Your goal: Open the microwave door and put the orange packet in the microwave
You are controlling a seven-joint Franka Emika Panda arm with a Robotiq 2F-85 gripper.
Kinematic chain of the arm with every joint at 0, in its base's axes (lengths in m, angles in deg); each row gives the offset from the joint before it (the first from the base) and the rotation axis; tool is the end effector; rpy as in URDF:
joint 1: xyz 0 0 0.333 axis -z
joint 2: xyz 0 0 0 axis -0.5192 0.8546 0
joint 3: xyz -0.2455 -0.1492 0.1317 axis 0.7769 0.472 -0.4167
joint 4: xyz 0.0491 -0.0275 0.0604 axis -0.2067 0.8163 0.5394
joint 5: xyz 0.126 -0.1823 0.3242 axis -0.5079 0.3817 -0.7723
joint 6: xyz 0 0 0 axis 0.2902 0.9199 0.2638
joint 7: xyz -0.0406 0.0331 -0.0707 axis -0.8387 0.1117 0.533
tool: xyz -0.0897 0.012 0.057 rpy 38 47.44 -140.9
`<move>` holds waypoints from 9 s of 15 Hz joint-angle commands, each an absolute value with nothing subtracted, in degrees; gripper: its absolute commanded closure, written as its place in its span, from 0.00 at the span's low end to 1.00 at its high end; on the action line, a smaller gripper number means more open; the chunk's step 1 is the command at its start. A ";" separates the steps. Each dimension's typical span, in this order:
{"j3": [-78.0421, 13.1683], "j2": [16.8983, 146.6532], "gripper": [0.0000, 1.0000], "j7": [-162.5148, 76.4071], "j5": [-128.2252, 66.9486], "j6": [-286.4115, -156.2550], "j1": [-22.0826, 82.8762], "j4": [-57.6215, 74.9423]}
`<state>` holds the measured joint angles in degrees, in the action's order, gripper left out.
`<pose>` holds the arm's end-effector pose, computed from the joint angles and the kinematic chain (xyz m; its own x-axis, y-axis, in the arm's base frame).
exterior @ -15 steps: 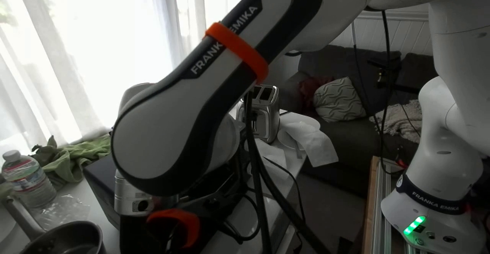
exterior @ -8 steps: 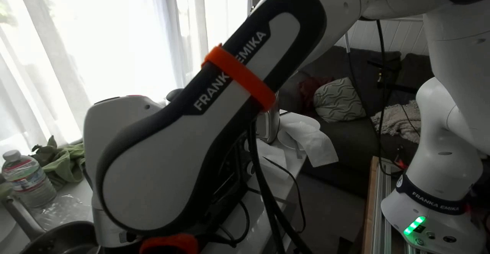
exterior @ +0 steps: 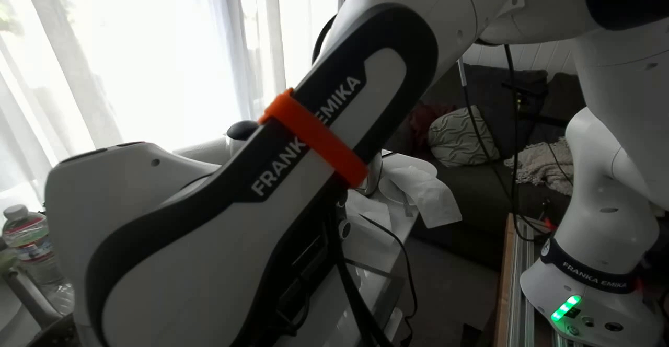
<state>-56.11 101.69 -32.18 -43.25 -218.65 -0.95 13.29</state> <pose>0.4345 0.5200 0.2473 0.8827 0.4564 -0.1118 0.4077 -0.8621 -0.3009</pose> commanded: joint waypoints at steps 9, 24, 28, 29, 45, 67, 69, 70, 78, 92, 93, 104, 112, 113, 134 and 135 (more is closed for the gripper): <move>-56.40 112.41 0.34 -36.63 -43.60 -213.23 -1.66 -0.14; -56.11 106.55 1.00 -34.93 -44.48 -214.34 -0.25 5.60; -57.07 103.07 1.00 -33.17 -47.32 -211.10 1.29 8.22; -57.21 102.37 1.00 -32.59 -48.15 -209.83 1.60 8.62; -55.33 88.01 1.00 -17.69 -54.55 -186.77 2.96 22.35; -54.64 76.31 1.00 -4.24 -45.03 -203.36 2.95 38.60; -54.66 75.18 1.00 -2.10 -41.79 -204.11 2.84 39.36; -54.68 74.38 1.00 -0.75 -40.05 -204.36 2.77 39.82; -54.45 71.32 1.00 7.49 -29.02 -214.02 4.19 45.13; -53.66 66.97 1.00 18.96 -12.77 -223.25 6.15 50.31; -53.75 66.99 1.00 19.69 -12.06 -223.52 6.34 50.44; -53.46 67.31 1.00 32.81 1.06 -228.66 7.39 52.45; -53.29 68.03 1.00 34.45 3.14 -226.78 7.85 51.46; -53.10 67.68 1.00 36.09 5.43 -226.86 7.94 51.60; -54.21 66.17 0.02 50.16 19.20 -226.67 9.29 54.53; -54.28 65.44 0.00 49.77 18.63 -226.86 9.35 55.11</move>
<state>-53.50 69.05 49.72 19.44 -226.75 8.67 52.26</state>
